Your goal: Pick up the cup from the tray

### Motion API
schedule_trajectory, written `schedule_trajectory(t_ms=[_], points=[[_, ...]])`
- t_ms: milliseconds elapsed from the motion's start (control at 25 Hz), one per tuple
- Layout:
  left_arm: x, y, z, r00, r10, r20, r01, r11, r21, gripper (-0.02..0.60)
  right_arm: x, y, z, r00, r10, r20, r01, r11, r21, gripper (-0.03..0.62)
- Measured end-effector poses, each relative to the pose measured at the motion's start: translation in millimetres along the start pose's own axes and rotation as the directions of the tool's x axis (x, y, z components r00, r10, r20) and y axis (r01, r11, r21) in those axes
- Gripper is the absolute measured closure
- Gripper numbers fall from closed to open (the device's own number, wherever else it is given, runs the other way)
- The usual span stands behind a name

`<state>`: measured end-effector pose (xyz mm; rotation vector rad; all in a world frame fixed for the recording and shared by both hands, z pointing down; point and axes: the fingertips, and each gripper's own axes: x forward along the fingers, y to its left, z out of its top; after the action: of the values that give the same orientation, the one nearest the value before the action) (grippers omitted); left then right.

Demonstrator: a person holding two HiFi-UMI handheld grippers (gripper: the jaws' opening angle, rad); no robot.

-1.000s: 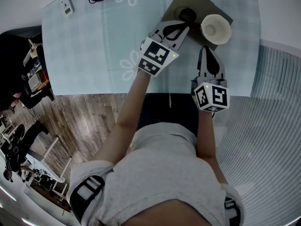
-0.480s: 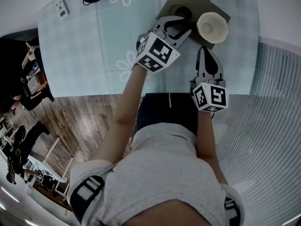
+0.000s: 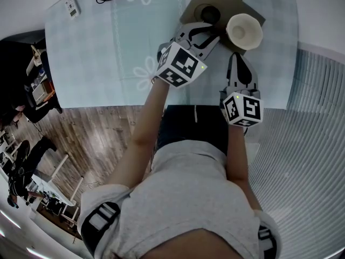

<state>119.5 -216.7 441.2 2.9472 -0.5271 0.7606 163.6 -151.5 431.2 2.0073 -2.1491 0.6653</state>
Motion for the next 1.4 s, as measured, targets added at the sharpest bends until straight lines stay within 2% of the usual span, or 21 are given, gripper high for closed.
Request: schedule_trajectory(t_ms=[280, 560, 640, 760, 960, 1200, 1400], points=[[-8, -22, -2, 0.999, -0.032, 0.007, 0.032, 0.999, -0.012, 0.499, -3, -23, -11, 0.998, -0.058, -0.034, 0.059, 0.998, 0.015, 0.587], [-15, -49, -7, 0.996, -0.079, 0.035, 0.081, 0.995, -0.054, 0.508, -7, -27, -10, 0.997, -0.065, -0.028, 0.066, 0.998, 0.015, 0.586], [-15, -49, -8, 0.998, -0.056, 0.039, 0.057, 0.997, -0.046, 0.503, -9, -27, -11, 0.997, -0.066, -0.027, 0.067, 0.998, 0.016, 0.586], [-15, -42, -6, 0.998, 0.014, 0.069, -0.01, 0.999, -0.048, 0.441, -11, -28, -12, 0.997, -0.071, -0.031, 0.072, 0.997, 0.021, 0.586], [-9, -38, -2, 0.982, 0.126, 0.139, -0.116, 0.99, -0.079, 0.407, -14, -30, -15, 0.997, -0.076, -0.031, 0.077, 0.997, 0.023, 0.586], [8, -46, -5, 0.972, 0.159, 0.17, -0.147, 0.986, -0.081, 0.4, -16, -36, -18, 0.995, -0.087, -0.039, 0.088, 0.996, 0.031, 0.586], [22, -42, -10, 0.971, 0.164, 0.175, -0.144, 0.982, -0.123, 0.403, -15, -41, -19, 0.995, -0.089, -0.037, 0.09, 0.995, 0.045, 0.586]])
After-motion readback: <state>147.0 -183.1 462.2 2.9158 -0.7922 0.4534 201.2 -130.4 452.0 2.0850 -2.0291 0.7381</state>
